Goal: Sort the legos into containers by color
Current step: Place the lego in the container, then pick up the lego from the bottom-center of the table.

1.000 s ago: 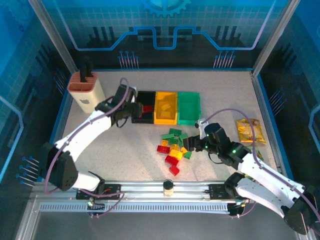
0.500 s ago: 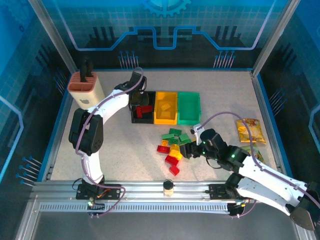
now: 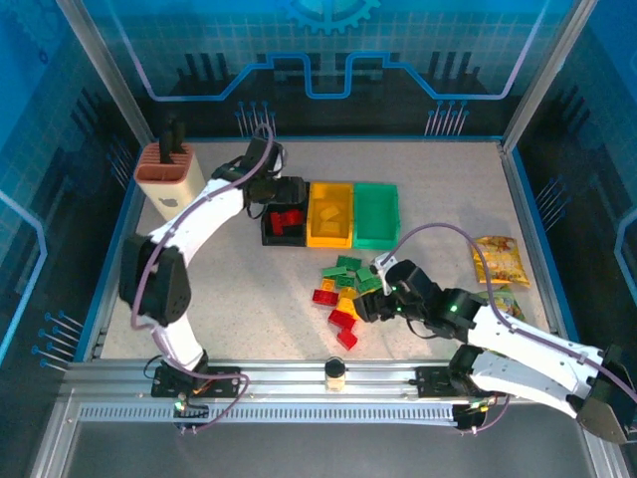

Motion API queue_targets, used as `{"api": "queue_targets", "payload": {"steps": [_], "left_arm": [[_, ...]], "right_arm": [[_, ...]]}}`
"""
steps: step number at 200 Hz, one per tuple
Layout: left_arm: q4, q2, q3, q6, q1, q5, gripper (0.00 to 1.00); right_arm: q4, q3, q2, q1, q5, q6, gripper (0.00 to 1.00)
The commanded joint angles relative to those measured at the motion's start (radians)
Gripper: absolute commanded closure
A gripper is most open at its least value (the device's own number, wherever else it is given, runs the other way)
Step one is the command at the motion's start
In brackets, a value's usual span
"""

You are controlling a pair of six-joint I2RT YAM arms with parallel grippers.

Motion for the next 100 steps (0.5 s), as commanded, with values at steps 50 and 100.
{"api": "queue_targets", "payload": {"steps": [50,100], "left_arm": [[0.109,-0.423,-0.343,-0.095,0.001,0.095,0.28],[0.073,-0.606,-0.497,-0.085,-0.002,0.045,0.29]], "right_arm": [[-0.088,0.105,0.196,0.178,0.006,-0.057,0.16],[-0.106,0.174,0.439,0.307,0.068,0.045,0.2]]}}
